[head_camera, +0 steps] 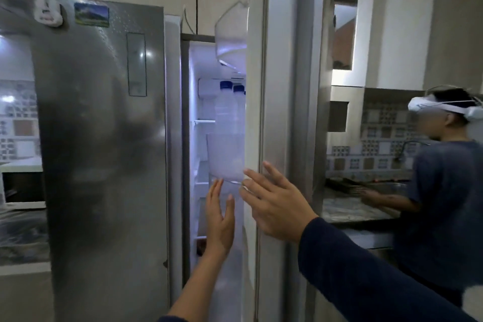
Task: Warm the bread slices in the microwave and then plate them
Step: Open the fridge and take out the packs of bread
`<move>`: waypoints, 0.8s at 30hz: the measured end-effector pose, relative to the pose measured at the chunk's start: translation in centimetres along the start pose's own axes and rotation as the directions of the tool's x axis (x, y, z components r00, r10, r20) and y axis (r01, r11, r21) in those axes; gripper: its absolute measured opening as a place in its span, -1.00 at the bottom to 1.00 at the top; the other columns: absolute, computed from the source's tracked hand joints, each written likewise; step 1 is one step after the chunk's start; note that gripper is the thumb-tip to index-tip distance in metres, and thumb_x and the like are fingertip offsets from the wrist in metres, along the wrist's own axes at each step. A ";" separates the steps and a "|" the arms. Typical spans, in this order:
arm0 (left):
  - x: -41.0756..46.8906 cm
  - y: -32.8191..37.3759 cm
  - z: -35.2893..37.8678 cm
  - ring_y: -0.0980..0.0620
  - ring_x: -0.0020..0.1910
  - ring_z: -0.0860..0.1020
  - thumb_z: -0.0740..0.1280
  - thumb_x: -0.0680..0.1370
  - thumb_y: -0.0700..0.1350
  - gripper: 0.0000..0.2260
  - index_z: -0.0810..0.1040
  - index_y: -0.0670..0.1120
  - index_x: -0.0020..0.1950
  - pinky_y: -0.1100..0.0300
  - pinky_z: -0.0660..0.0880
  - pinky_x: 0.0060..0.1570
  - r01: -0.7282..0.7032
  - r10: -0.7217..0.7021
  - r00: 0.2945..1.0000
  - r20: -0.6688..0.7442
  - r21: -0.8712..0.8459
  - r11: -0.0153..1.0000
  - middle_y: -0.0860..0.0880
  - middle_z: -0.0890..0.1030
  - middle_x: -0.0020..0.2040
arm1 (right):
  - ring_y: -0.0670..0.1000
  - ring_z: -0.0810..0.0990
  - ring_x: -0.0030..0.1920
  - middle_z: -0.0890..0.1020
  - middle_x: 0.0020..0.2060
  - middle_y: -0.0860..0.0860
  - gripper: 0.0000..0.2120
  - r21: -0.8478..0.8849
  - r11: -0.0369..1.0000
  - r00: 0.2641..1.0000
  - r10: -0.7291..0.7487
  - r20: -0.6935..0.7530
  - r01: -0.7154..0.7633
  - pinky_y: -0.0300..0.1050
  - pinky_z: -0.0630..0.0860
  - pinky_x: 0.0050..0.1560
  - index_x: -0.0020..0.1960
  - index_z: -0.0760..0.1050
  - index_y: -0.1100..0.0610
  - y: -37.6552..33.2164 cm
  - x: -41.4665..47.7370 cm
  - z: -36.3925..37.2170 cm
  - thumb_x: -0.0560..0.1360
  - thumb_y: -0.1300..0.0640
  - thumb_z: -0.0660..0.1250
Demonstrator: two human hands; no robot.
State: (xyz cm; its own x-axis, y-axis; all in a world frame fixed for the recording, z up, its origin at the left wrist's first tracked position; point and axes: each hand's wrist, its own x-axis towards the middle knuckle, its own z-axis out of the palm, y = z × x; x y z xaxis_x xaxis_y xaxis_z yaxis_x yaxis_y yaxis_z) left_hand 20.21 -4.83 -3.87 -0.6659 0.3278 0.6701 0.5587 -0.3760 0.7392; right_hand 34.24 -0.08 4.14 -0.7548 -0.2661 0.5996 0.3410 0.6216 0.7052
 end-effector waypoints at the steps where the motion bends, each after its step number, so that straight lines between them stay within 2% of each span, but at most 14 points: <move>1: -0.1 0.6 0.3 0.13 0.46 0.20 0.15 0.59 0.00 -0.54 0.18 -0.02 0.48 0.06 0.19 0.44 0.000 0.001 1.000 0.009 -0.021 1.000 0.11 0.21 0.47 | 0.09 0.53 0.27 0.63 0.12 0.07 -0.64 -0.020 1.000 0.999 0.024 0.038 -0.024 0.14 -0.03 0.46 0.09 0.58 0.11 0.1 -0.3 -0.5 0.36 0.09 0.18; 3: -0.2 1.5 1.1 0.23 0.45 0.15 0.13 0.63 -0.05 -0.57 0.13 0.04 0.48 0.15 0.14 0.45 -0.026 0.027 1.000 0.010 -0.014 1.000 0.19 0.15 0.45 | 0.11 0.51 0.29 0.59 0.20 0.12 -0.59 -0.049 0.995 0.992 0.091 0.083 -0.087 0.17 0.03 0.45 0.16 0.56 0.14 0.1 -0.6 -1.0 0.34 0.08 0.24; 5: -0.1 2.2 1.8 0.25 0.46 0.14 0.10 0.62 0.03 -0.56 0.12 0.08 0.49 0.18 0.13 0.44 -0.039 0.040 0.999 0.016 -0.056 0.998 0.21 0.14 0.48 | 0.11 0.47 0.33 0.51 0.30 0.14 -0.49 -0.056 0.986 0.978 0.165 0.130 -0.159 0.17 0.14 0.44 0.21 0.53 0.15 0.3 -0.8 -1.3 0.28 0.05 0.37; 7: 0.0 2.8 2.6 0.23 0.47 0.14 0.06 0.62 0.05 -0.57 0.12 0.09 0.50 0.20 0.13 0.44 -0.011 0.017 0.999 0.048 -0.117 0.993 0.19 0.15 0.50 | 0.09 0.42 0.37 0.45 0.35 0.13 -0.41 -0.060 0.973 0.960 0.230 0.158 -0.223 0.15 0.22 0.40 0.27 0.50 0.14 0.8 -1.1 -1.5 0.26 0.04 0.40; 9: 0.0 4.0 3.4 0.24 0.45 0.17 0.03 0.65 -0.02 -0.64 0.12 0.15 0.45 0.33 0.15 0.39 0.011 0.008 0.994 0.108 -0.168 0.986 0.22 0.18 0.46 | 0.09 0.34 0.42 0.38 0.41 0.12 -0.39 -0.073 0.967 0.954 0.255 0.160 -0.246 0.18 0.16 0.43 0.36 0.40 0.16 1.4 -1.8 -1.6 0.33 0.04 0.33; 12: 0.0 5.2 5.0 0.26 0.43 0.19 0.03 0.65 -0.10 -0.67 0.15 0.16 0.39 0.54 0.16 0.30 0.006 0.044 0.979 0.197 -0.242 0.970 0.24 0.23 0.41 | 0.10 0.17 0.49 0.25 0.48 0.12 -0.41 -0.115 0.955 0.951 0.285 0.117 -0.272 0.17 0.01 0.44 0.45 0.24 0.19 2.6 -3.3 -1.5 0.44 0.06 0.09; 14: 0.0 5.6 6.4 0.30 0.42 0.18 0.03 0.64 -0.10 -0.66 0.16 0.14 0.41 0.52 0.17 0.33 0.005 0.069 0.962 0.264 -0.270 0.963 0.19 0.23 0.44 | 0.08 0.09 0.50 0.21 0.49 0.11 -0.40 -0.148 0.942 0.945 0.316 0.084 -0.301 0.18 -0.05 0.45 0.47 0.18 0.19 3.3 -4.4 -1.5 0.45 0.07 0.10; 17: -0.1 6.4 8.9 0.45 0.37 0.14 0.03 0.63 -0.06 -0.63 0.13 0.14 0.44 0.52 0.13 0.34 -0.038 0.121 0.933 0.338 -0.241 0.970 0.24 0.17 0.44 | 0.09 0.05 0.53 0.18 0.50 0.09 -0.38 -0.164 0.920 0.930 0.365 0.029 -0.356 0.23 -0.01 0.44 0.49 0.13 0.16 4.6 -6.0 -1.5 0.47 0.04 0.15; 21: 0.2 6.9 13.0 0.28 0.47 0.07 0.04 0.64 -0.06 -0.58 0.09 0.01 0.51 0.23 0.06 0.48 -0.033 0.114 0.925 0.363 -0.222 0.975 0.15 0.09 0.52 | 0.03 -0.17 0.53 0.07 0.51 0.05 -0.37 -0.165 0.881 0.893 0.450 -0.005 -0.444 0.27 0.00 0.43 0.50 0.09 0.15 6.6 -8.2 -1.7 0.46 0.04 0.12; 24: 0.4 6.9 16.0 0.24 0.50 0.00 0.04 0.63 0.02 -0.56 0.04 0.05 0.50 0.17 0.01 0.50 -0.083 0.161 0.916 0.366 -0.219 0.972 0.17 0.01 0.52 | 0.00 -0.23 0.53 0.06 0.51 0.03 -0.40 -0.204 0.856 0.874 0.487 0.002 -0.476 0.23 -0.05 0.44 0.48 0.14 0.17 8.6 -10.1 -1.7 0.47 0.04 0.08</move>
State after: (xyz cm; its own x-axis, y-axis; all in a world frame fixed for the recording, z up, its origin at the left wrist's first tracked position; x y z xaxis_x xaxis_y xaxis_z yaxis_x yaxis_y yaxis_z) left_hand 31.73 6.58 2.59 -0.3394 0.5576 0.7576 0.4902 -0.5825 0.6484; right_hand 45.72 6.72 4.75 -0.4947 0.0715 0.8661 0.7651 0.5085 0.3951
